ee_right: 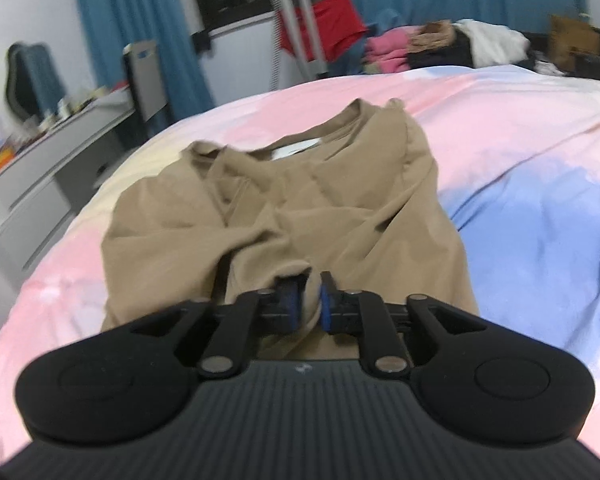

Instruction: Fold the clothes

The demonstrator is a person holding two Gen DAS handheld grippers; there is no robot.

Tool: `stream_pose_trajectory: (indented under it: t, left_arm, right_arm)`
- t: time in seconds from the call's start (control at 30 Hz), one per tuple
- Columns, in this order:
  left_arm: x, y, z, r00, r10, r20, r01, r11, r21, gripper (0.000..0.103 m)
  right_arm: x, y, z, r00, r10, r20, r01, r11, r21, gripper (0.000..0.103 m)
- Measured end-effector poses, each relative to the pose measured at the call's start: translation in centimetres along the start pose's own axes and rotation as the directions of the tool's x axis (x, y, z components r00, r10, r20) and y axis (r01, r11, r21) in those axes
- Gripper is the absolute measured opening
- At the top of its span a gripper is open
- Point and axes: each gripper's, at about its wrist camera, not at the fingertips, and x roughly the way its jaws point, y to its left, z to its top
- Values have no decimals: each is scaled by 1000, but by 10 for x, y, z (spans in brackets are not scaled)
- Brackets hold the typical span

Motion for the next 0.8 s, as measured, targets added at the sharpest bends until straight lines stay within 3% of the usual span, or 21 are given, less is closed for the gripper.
stream_pose_trajectory:
  t: [0.03, 0.07, 0.2, 0.3, 0.37, 0.5, 0.63, 0.7, 0.77, 0.8]
  left_arm:
    - [1, 2, 0, 1000, 2, -2, -2, 1000, -5, 103]
    - [0, 5, 1, 1000, 2, -2, -2, 1000, -12, 103]
    - [-5, 10, 4, 1000, 6, -4, -6, 999, -47, 103]
    - [-5, 12, 6, 1000, 19, -2, -19, 998, -61, 103]
    - [-6, 15, 7, 1000, 23, -8, -24, 997, -73, 103]
    - [-2, 22, 7, 999, 18, -29, -21, 994, -106, 103]
    - [2, 28, 7, 999, 9, -50, -16, 990, -142, 103]
    - [4, 30, 6, 998, 2, -59, -11, 989, -149, 103]
    - [4, 28, 5, 998, 0, -62, -9, 989, -145, 103]
    - [4, 27, 4, 998, 0, -64, -9, 990, -142, 103]
  right_arm:
    - [-5, 1, 0, 1000, 17, 1, -17, 1000, -18, 60]
    - [-12, 2, -1, 999, 31, 12, -31, 999, -36, 71]
    - [-50, 12, -5, 993, 62, 102, -44, 985, -169, 70]
    - [-64, 34, -8, 978, 135, 159, -83, 951, -297, 70]
    - [-68, 51, -11, 968, 188, 170, -113, 920, -374, 60]
    - [-36, 81, -18, 981, 192, 37, -157, 884, -441, 57]
    - [2, 96, -18, 990, 122, -69, -140, 870, -472, 57]
    - [10, 96, -12, 996, 70, -49, -85, 870, -485, 54]
    - [13, 96, -6, 1000, 19, -4, -18, 868, -496, 13]
    - [15, 93, 0, 1000, 0, 16, 7, 873, -487, 10]
